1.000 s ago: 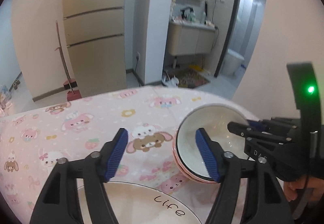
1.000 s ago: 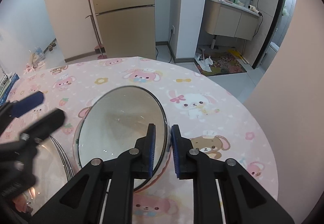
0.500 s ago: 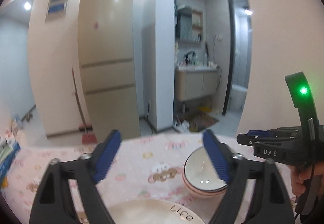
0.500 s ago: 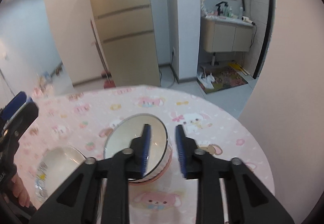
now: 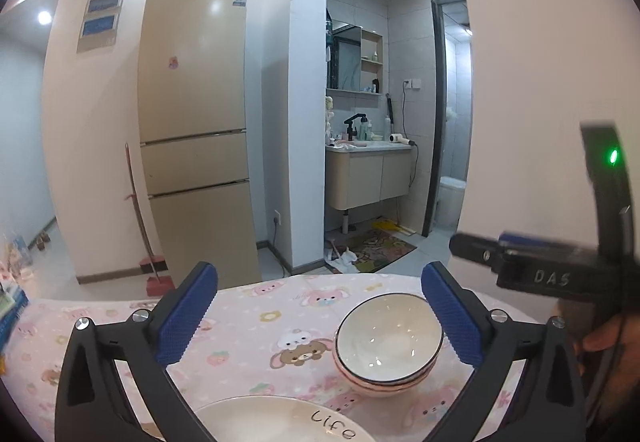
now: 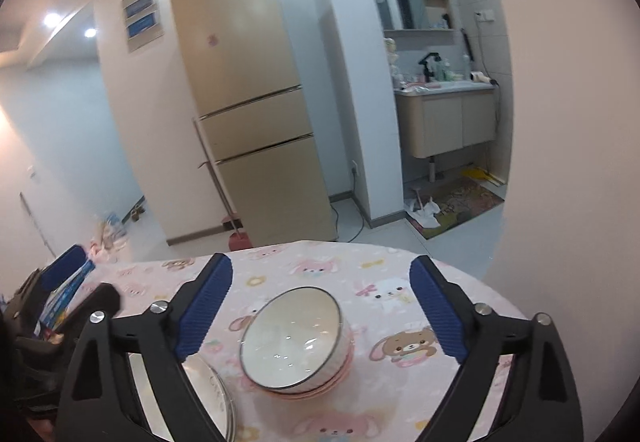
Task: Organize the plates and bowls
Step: 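Raise the left tool up and away from the nested bowls, then close the left gripper on the rim of the nested bowl stack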
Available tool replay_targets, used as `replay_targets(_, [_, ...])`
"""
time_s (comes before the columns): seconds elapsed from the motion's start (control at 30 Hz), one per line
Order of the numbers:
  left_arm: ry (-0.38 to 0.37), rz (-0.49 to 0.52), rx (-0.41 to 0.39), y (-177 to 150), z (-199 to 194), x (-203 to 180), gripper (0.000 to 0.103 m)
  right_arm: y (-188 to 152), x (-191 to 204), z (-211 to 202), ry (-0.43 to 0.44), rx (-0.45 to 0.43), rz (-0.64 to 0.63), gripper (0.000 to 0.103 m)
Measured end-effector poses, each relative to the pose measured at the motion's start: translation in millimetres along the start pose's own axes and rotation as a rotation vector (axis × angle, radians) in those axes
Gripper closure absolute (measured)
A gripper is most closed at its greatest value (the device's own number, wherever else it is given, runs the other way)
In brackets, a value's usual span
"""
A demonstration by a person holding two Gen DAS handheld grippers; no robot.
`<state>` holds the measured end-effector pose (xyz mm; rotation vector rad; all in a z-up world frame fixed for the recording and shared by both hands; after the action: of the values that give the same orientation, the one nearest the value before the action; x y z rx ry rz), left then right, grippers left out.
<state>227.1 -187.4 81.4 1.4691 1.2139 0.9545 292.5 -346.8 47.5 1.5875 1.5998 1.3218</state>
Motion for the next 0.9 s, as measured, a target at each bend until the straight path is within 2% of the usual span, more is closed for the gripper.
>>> replay_targets(0.1, [-0.008,-0.031,0.03,-4,11,5,0.0,-15,-18,21,0.015,0.085,0.084,0.012])
replay_targets(0.17, [-0.036,-0.047,0.097,-11,23,4,0.0,-25,-29,33,0.01,0.138,0.108,0.012])
replay_targets(0.2, [-0.06,-0.051,0.154,-17,30,3,0.0,-31,-34,40,-0.002,0.164,0.111,0.012])
replay_targets(0.27, [-0.061,-0.052,0.357,-38,51,2,0.0,-39,-43,45,-0.019,0.191,0.127,0.012])
replay_targets(0.3, [-0.082,-0.077,0.412,-46,57,1,0.0,-42,-47,48,-0.016,0.207,0.139,0.012])
replay_targets(0.33, [-0.113,-0.106,0.44,-52,62,0,0.0,-45,-50,52,-0.006,0.228,0.156,0.012])
replay_targets(0.5, [-0.144,-0.172,0.559,-71,84,1,0.0,-68,-56,62,0.07,0.333,0.243,0.012])
replay_targets(0.6, [-0.171,-0.278,0.633,-87,98,8,0.0,-80,-53,67,0.103,0.379,0.262,0.013])
replay_targets(0.63, [-0.169,-0.296,0.641,-89,101,10,0.0,-81,-53,69,0.101,0.384,0.26,0.015])
replay_targets(0.67, [-0.161,-0.314,0.644,-92,104,13,0.001,-83,-52,71,0.102,0.39,0.259,0.026])
replay_targets(0.7, [-0.155,-0.324,0.64,-94,105,17,0.002,-86,-53,72,0.104,0.401,0.27,0.042])
replay_targets(0.8, [-0.151,-0.351,0.636,-98,107,23,0.002,-88,-55,77,0.158,0.415,0.324,0.05])
replay_targets(0.9, [-0.15,-0.351,0.637,-100,107,26,0.002,-81,-57,72,0.174,0.377,0.317,0.057])
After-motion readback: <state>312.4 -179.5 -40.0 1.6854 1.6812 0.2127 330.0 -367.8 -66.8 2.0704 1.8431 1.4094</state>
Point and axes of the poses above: each gripper's, at about its wrist camera, not at the fingertips, and z roughly the way its jaws point, x to its left, y to its top, the point moved 7 cm from there along z, roughly the way its jaws point, and after that the axes turned 5 degrees about -x, right-handed, at the moved point
